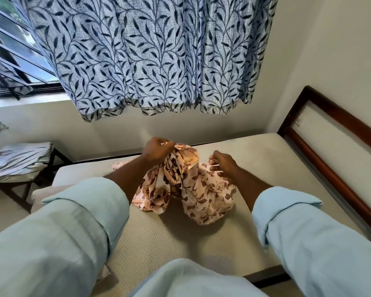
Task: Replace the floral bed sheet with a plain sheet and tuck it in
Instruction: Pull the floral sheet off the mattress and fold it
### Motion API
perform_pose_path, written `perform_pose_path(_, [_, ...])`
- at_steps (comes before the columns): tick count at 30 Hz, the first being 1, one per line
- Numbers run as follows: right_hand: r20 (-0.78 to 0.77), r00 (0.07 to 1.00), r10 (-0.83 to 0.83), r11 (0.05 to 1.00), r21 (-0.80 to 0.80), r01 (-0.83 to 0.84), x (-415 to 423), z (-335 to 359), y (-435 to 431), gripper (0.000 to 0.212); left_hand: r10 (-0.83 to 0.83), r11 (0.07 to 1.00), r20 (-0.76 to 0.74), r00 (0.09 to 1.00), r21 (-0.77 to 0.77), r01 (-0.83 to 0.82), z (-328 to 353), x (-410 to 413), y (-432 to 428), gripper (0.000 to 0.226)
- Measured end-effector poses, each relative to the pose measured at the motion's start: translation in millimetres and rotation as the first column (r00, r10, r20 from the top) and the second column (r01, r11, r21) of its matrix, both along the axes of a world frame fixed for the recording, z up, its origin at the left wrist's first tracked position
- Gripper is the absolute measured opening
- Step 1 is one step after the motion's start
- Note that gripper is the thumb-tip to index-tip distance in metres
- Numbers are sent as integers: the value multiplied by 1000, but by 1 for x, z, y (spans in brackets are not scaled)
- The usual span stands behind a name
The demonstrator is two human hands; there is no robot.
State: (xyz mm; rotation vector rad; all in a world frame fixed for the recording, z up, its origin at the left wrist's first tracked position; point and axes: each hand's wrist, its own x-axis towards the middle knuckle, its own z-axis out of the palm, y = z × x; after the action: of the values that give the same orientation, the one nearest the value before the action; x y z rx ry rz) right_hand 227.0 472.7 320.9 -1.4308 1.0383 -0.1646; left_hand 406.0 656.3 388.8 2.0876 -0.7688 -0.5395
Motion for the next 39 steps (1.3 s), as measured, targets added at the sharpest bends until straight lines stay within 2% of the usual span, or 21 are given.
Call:
perform_pose_path(3, [43, 969, 245, 969, -36, -244, 9, 2, 14, 35, -41, 999, 10, 999, -2, 41, 1, -6, -6, 30])
perform_pose_path(5, [15, 933, 360, 929, -98, -357, 16, 3, 23, 36, -46, 999, 13, 999, 0, 46, 1, -7, -8, 30])
perform_pose_path(8, [-43, 954, 297, 919, -258, -298, 24, 1, 32, 50, -52, 999, 24, 998, 6, 52, 1, -11, -9, 30])
perform_pose_path(10, [-11, 976, 218, 935, -283, -212, 24, -1, 35, 52, -77, 997, 14, 997, 19, 77, -1, -13, -7, 30])
perform_pose_path(13, [29, 954, 299, 938, -193, -288, 22, -6, 42, 42, -90, 995, -9, 996, 36, 90, -7, -10, -1, 30])
perform_pose_path(18, [-21, 969, 244, 898, -372, -235, 23, -16, 40, 28, -121, 992, -46, 992, 38, 123, -8, -10, 5, 31])
perform_pose_path(20, [-64, 956, 287, 809, -518, -278, 18, -13, 41, 23, -144, 988, -74, 987, 48, 148, -7, -9, 5, 35])
perform_pose_path(22, [-140, 932, 333, 722, -598, -348, 12, -15, 40, 28, -175, 981, -125, 977, 61, 183, -8, -8, 4, 36])
perform_pose_path(25, [-415, 825, 384, 550, -616, -565, 11, -17, 35, 27, -202, 974, -154, 967, 67, 215, -12, -9, 4, 34])
perform_pose_path(27, [-627, 723, 289, 402, -606, -687, 6, -19, 28, 21, -196, 978, -171, 966, 41, 206, -14, -9, 5, 32])
perform_pose_path(28, [-694, 685, 223, 372, -589, -717, 0, -20, 24, 20, -185, 981, -185, 965, 30, 193, -14, -7, 7, 32])
perform_pose_path(29, [-731, 662, 167, 400, -564, -723, -7, -22, 18, 17, -168, 984, -201, 965, 24, 177, -13, -4, 9, 33])
perform_pose_path(30, [-739, 662, 127, 466, -544, -697, -14, -25, 12, 13, -149, 987, -217, 965, 19, 157, -12, 0, 11, 34])
perform_pose_path(31, [-724, 682, 101, 548, -532, -645, -20, -28, 8, 11, -130, 991, -227, 965, 14, 137, -12, 4, 14, 34])
perform_pose_path(33, [-648, 757, 84, 673, -523, -523, -27, -34, -1, 20, -101, 995, -231, 968, 3, 104, -12, 9, 16, 35])
perform_pose_path(35, [-529, 831, 174, 773, -449, -447, -26, -34, 0, 24, -90, 996, -217, 972, 3, 93, -15, 9, 14, 37])
perform_pose_path(37, [-336, 894, 295, 872, -287, -396, -18, -29, 9, 23, -72, 997, -220, 973, 13, 77, -20, 6, 11, 38])
perform_pose_path(39, [-208, 911, 357, 906, -161, -392, -9, -20, 21, 32, -76, 997, -240, 968, 0, 78, -23, 2, 6, 39])
